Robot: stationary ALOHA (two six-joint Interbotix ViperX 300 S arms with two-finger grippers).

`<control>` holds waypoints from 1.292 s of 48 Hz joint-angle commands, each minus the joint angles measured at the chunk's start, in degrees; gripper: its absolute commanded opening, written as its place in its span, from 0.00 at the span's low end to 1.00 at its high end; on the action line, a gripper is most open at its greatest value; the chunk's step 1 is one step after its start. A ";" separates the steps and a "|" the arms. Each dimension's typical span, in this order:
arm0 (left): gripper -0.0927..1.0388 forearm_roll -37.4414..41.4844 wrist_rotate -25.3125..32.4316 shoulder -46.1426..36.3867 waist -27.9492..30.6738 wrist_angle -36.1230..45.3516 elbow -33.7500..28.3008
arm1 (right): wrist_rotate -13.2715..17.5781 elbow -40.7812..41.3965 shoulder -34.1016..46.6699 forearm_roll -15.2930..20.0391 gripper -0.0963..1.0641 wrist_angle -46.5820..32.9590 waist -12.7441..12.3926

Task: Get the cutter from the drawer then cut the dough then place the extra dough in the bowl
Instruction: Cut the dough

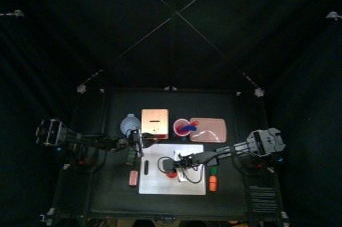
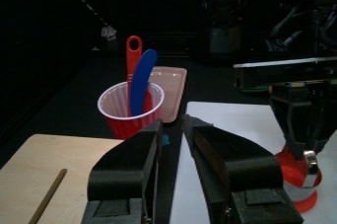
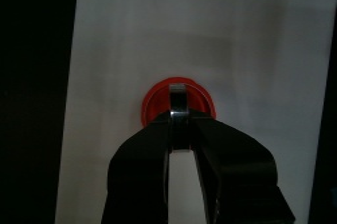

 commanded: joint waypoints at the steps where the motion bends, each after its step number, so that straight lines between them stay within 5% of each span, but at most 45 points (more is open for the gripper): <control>1: 0.67 0.00 -0.09 -0.26 0.00 -0.26 -0.62 | -0.09 -0.35 -0.62 -0.35 0.52 -0.44 -0.18; 25: 0.67 0.09 0.00 -0.26 -0.35 0.26 -0.79 | 0.00 0.09 0.70 -2.37 0.53 -1.23 -0.18; 48: 0.68 0.09 0.00 -0.35 -1.41 0.26 -1.49 | 0.09 2.37 -3.96 -4.66 0.73 -5.01 -0.18; 62: 0.73 -0.97 0.00 0.62 -6.15 -0.09 -3.78 | -0.18 10.37 -10.81 -4.66 0.73 -21.01 -0.53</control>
